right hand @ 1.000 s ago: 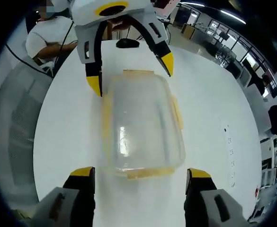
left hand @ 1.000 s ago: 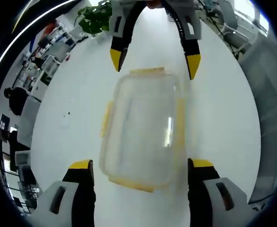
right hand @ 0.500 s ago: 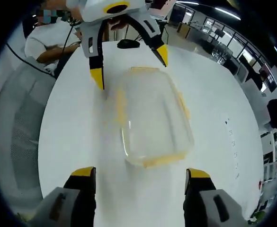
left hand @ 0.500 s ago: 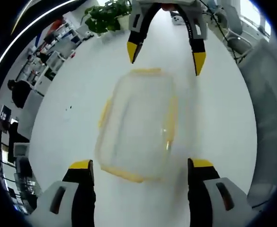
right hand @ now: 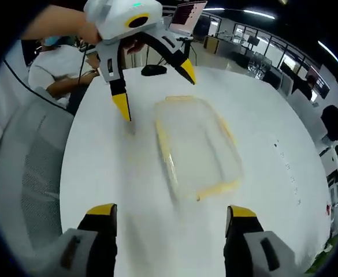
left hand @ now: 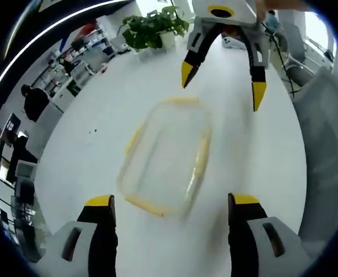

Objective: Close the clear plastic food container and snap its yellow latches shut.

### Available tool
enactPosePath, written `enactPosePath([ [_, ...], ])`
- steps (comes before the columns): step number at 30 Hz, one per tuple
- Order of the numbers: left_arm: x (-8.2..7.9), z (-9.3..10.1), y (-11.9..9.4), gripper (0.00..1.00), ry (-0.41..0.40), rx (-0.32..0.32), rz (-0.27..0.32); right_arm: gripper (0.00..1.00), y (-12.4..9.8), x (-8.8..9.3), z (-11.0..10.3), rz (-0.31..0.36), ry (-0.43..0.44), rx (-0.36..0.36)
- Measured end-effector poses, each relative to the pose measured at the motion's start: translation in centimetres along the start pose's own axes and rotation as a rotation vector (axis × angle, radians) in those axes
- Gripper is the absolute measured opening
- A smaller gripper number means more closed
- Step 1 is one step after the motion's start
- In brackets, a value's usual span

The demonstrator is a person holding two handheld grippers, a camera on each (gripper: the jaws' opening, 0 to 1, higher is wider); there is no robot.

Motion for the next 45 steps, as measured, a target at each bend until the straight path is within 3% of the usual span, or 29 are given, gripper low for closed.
enactPosePath([
  [10,0.5,1.6,-1.2,0.79,-0.089,-0.037,0.050,0.76,-0.3,0.9,-1.6,0.086,0.102,0.006],
  [17,1.5,3.3,-1.8,0.81,-0.228,-0.059,0.120,0.74,-0.7,1.1,-2.8,0.161,0.180,0.026],
  [25,2.4,5.0,-2.3,0.80,-0.249,-0.080,0.124,0.75,-1.0,1.3,-3.4,0.216,0.242,0.043],
  [35,2.6,6.8,-3.5,0.82,-0.377,-0.128,0.204,0.76,-1.2,2.3,-5.2,0.284,0.287,0.085],
  [38,2.7,7.4,-3.9,0.83,-0.387,-0.142,0.215,0.76,-1.4,2.8,-5.8,0.295,0.309,0.093],
  [42,2.8,8.7,-4.6,0.84,-0.420,-0.154,0.254,0.76,-2.2,3.5,-6.6,0.377,0.367,0.121],
  [45,3.0,10.0,-5.0,0.86,-0.416,-0.160,0.270,0.75,-2.4,4.3,-7.4,0.371,0.364,0.136],
])
Point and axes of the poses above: the point that each gripper's makers call its tool centre point, and the gripper's own axes: y roughly forward along the fingers, z roughly to its right, x roughly out of its underside, the point moved 9 cm from there along -y, roughly backward along the fingers, and after that the axes turned 11 degrees about y, right-handed, at the moved point
